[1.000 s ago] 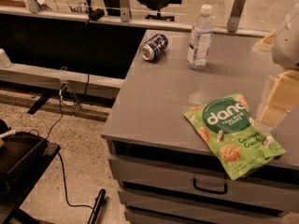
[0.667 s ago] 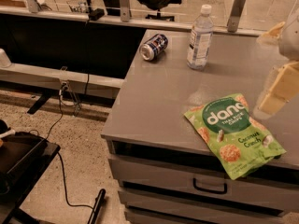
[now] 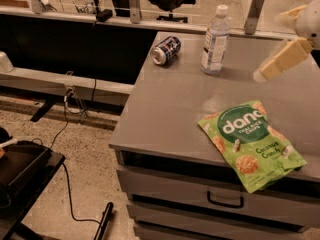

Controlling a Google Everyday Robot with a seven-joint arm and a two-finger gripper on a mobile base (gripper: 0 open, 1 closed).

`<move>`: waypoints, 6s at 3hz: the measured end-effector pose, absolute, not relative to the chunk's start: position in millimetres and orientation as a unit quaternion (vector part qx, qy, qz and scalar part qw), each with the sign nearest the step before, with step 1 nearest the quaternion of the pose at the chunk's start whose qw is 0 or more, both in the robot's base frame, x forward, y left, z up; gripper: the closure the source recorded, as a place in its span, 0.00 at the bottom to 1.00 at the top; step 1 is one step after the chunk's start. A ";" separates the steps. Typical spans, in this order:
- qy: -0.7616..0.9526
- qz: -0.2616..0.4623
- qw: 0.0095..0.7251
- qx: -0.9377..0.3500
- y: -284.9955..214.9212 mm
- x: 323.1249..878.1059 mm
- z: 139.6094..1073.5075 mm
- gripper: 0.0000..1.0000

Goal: Move blue plastic bottle near green rice chip bag

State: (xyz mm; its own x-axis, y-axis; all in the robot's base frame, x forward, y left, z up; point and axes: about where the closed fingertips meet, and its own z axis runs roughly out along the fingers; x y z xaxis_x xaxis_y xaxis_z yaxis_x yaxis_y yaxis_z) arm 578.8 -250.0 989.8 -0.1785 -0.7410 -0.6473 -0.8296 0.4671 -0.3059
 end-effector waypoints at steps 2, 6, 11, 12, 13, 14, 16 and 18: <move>0.753 0.102 0.446 -0.473 -249.0 640.0 983.8 0.00; 0.655 0.249 0.589 -0.402 -209.4 714.4 1006.7 0.00; 0.697 0.245 0.561 -0.373 -169.3 769.9 939.7 0.41; 0.697 0.250 0.560 -0.371 -174.4 771.0 934.3 0.64; 0.681 0.272 0.567 -0.375 -188.4 754.4 936.5 0.88; 0.661 0.293 0.574 -0.384 -202.9 720.8 944.9 1.00; 0.662 0.287 0.549 -0.422 -233.8 663.5 958.4 1.00; 0.666 0.294 0.495 -0.474 -236.8 623.3 949.6 0.65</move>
Offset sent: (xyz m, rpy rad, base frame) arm 0.0474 0.0024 -0.0024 0.1301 -0.0459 -0.0171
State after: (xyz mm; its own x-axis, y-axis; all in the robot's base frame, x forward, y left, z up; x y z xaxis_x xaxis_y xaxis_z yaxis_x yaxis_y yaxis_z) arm 623.3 -236.8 949.6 -0.0594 -0.3407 -0.9383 -0.9225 0.3779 -0.0788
